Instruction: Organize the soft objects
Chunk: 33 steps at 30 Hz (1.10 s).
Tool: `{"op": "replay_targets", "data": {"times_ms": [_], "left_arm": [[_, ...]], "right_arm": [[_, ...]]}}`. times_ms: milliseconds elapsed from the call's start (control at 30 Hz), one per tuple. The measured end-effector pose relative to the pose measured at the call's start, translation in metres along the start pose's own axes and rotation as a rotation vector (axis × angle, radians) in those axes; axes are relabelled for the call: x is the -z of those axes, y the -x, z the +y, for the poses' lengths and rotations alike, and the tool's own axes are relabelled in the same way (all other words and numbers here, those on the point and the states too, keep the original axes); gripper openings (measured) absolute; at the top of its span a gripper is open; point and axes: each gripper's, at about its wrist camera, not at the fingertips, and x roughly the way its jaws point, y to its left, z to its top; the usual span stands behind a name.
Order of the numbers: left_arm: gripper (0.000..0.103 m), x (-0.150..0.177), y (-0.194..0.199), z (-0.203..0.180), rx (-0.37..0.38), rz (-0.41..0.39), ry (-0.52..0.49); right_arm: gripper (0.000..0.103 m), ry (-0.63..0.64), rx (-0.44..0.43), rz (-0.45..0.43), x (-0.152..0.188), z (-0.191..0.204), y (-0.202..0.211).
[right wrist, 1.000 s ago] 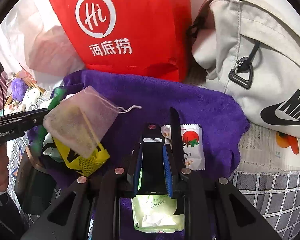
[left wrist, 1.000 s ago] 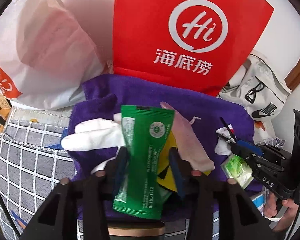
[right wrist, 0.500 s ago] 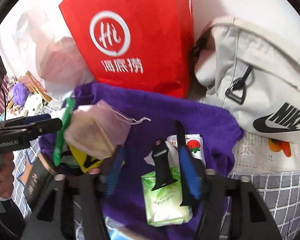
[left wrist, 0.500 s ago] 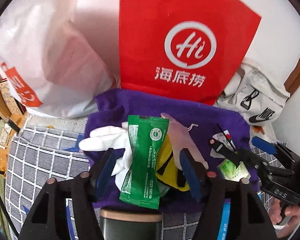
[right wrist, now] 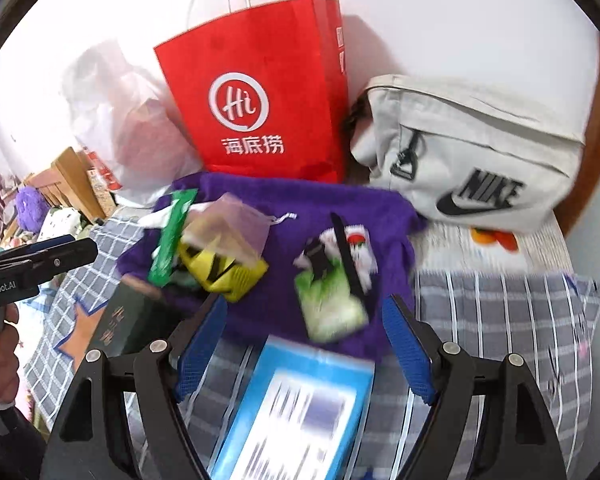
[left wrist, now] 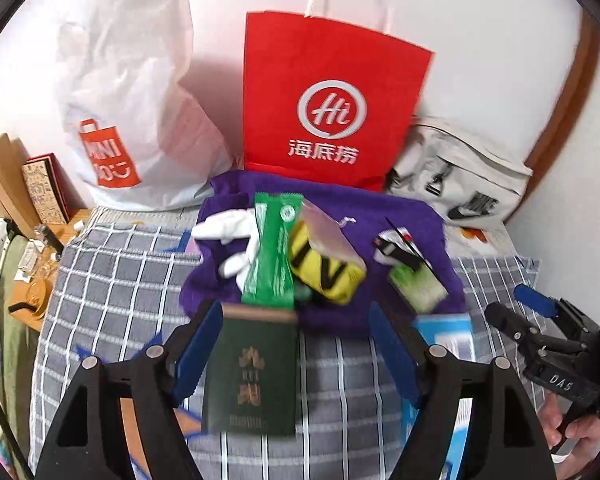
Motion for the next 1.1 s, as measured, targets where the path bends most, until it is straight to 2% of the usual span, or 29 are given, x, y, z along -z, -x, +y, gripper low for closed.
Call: {"op": "replay_targets", "data": {"times_ms": [33,100,200,367,433,500,700,933,1100], "left_arm": [[0.077,0.007,0.008,-0.003,-0.004,-0.005,-0.012],[0.078,0.023,0.024,-0.008,-0.014,-0.017,-0.026],[0.083,0.046,0.047,-0.017,-0.017,-0.038,-0.039],[0.086,0.082,0.079,-0.030,-0.015,-0.070,-0.039],[0.092,0.093,0.089,-0.034,-0.018,-0.074,-0.035],[0.092,0.104,0.098,-0.038,-0.013,-0.081,-0.033],[0.092,0.129,0.125,-0.048,-0.060,-0.119,-0.045],[0.092,0.152,0.153,-0.042,-0.093,-0.153,-0.040],[0.092,0.163,0.166,-0.034,-0.087,-0.168,-0.013]], "right_arm": [[0.081,-0.009,0.005,-0.008,0.007,0.001,0.010],[0.096,-0.023,0.027,-0.034,0.024,0.004,0.036],[0.102,-0.014,0.076,-0.096,0.048,0.010,0.070],[0.103,-0.041,0.088,-0.116,0.082,0.012,0.108],[0.103,-0.048,0.101,-0.114,0.095,0.013,0.122],[0.103,-0.045,0.112,-0.119,0.104,0.015,0.132],[0.103,-0.025,0.146,-0.159,0.134,0.032,0.170],[0.103,-0.027,0.144,-0.181,0.154,0.047,0.195],[0.103,-0.013,0.148,-0.199,0.161,0.060,0.210]]}}
